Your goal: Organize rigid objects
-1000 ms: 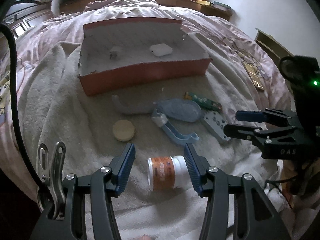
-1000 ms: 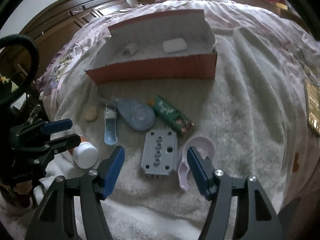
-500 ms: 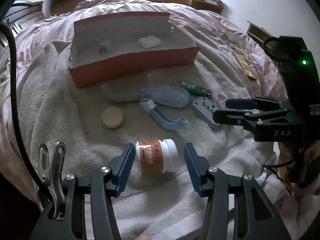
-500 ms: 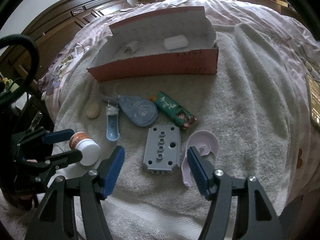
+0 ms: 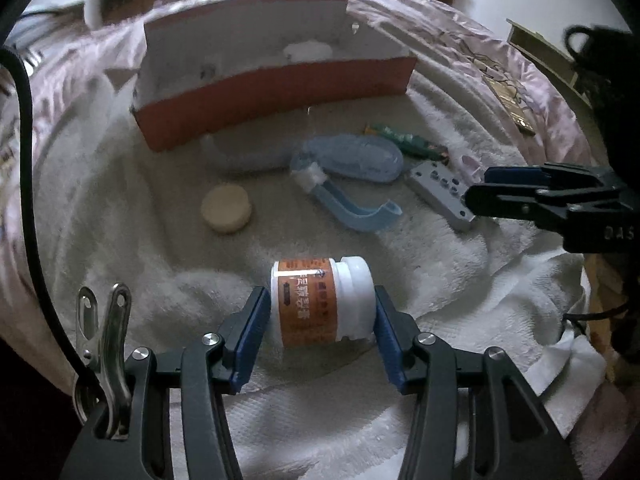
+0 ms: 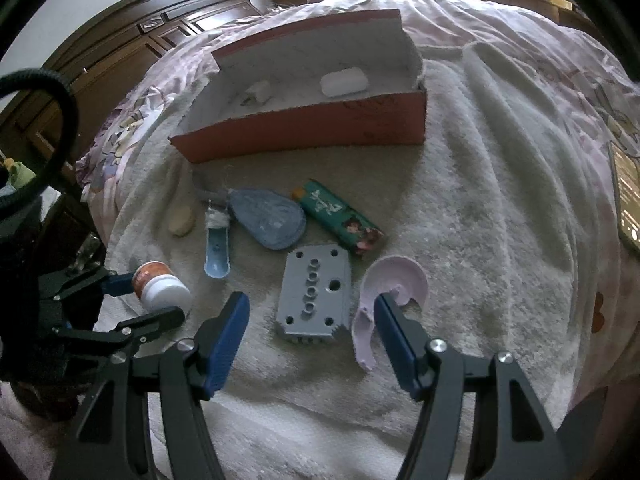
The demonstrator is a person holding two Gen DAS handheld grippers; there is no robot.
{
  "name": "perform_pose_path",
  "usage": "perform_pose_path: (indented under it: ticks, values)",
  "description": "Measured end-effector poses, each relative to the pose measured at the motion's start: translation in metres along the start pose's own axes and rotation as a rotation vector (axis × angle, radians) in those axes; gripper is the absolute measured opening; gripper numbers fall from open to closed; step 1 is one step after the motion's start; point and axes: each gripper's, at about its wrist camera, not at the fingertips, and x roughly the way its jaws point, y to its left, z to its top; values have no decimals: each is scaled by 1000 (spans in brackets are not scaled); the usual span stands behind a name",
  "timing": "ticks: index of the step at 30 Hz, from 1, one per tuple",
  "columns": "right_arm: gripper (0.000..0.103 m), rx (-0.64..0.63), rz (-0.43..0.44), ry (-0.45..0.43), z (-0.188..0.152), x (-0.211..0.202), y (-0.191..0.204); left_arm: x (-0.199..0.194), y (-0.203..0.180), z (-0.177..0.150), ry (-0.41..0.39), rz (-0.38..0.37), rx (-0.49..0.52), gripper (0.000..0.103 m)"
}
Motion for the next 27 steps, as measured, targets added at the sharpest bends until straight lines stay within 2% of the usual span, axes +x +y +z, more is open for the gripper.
perform_pose_path:
  ticks: [2,6,9,14,19,21,24,26,27]
  values:
    - [69,3,-3,3,-3,-1,-3,-1,3,2,-19,-4,-8,48]
    - [69,19,-14,15,-7,-1,-12,-2,9,12,-64,50,-14,48]
    - [69,24,-14,13,-8,-1,-15,2,19,19,-64,53,-56,48]
    - [69,-95,33,12,-1,5,16,3,26,14,-60,29,-82,47]
    - [68,-225,69,45,10,29,55,1,28,11,-60,21,-94,47]
    - [64,-254,64,51,16,41,65,1,29,9,-63,14,-98,47]
    - [49,-246,76,72,24,56,67,1,30,7,-68,7,-95,47]
    - [28,-243,61,74,24,62,65,1,30,8,-72,6,-93,48]
    - [25,-243,51,68,25,62,64,2,30,8,-73,5,-93,47]
